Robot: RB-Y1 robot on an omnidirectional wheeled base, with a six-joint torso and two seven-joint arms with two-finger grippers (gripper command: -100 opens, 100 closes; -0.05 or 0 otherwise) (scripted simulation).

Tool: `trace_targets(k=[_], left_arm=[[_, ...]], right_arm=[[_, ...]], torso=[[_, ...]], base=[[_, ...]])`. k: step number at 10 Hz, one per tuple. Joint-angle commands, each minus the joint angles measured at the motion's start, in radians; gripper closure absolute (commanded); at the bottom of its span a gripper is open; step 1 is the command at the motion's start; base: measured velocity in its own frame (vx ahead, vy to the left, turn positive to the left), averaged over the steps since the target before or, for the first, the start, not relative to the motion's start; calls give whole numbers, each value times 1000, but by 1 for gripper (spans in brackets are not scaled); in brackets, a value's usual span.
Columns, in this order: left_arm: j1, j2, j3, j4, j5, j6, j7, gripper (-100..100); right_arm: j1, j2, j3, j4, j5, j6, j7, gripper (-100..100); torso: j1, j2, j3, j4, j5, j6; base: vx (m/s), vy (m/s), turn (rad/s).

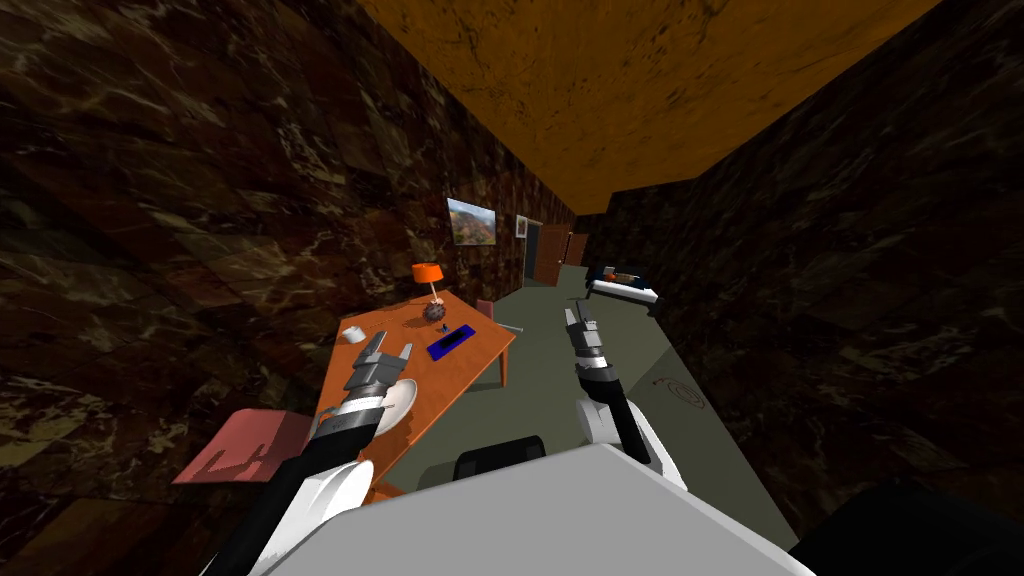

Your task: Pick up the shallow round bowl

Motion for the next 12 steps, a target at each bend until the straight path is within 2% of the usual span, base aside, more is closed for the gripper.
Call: trace_targets(k=[1,3,4,5,6,8,9,11,12], left_arm=[[-11,-1,4,20,34,23,2,-100],[1,20,23,60,99,74,24,-100],[1,20,23,60,117,74,24,-100],[8,30,32,81,152,100,36,-100],[8,30,32,81,160,100,36,-100],[24,53,51,123,230,152,60,-100],[24,53,51,123,245,152,60,-100],[41,79,67,166,311,205,84,-100],[41,79,67,166,325,205,84,-100]], right_arm=[[0,0,0,0,0,0,0,0],[0,0,0,0,0,0,0,0],[0,0,0,0,0,0,0,0],[0,0,0,0,0,0,0,0],[0,0,0,0,0,0,0,0],[0,0,0,0,0,0,0,0],[0,0,0,0,0,0,0,0],[0,0,0,0,0,0,0,0],[0,0,0,0,0,0,0,0]], torso=[[0,0,0,0,0,0],[1,1,0,0,0,0],[0,0,0,0,0,0],[1,0,0,0,0,0],[1,1,0,0,0,0],[1,1,0,0,0,0],[1,0,0,0,0,0],[1,1,0,0,0,0],[1,0,0,0,0,0]], base=[[19,-35,-10],[21,-39,-104],[21,-35,-35],[15,-30,-62],[13,-24,-39],[26,-30,-114],[22,-21,-39],[23,-33,-116],[19,-25,-42]])
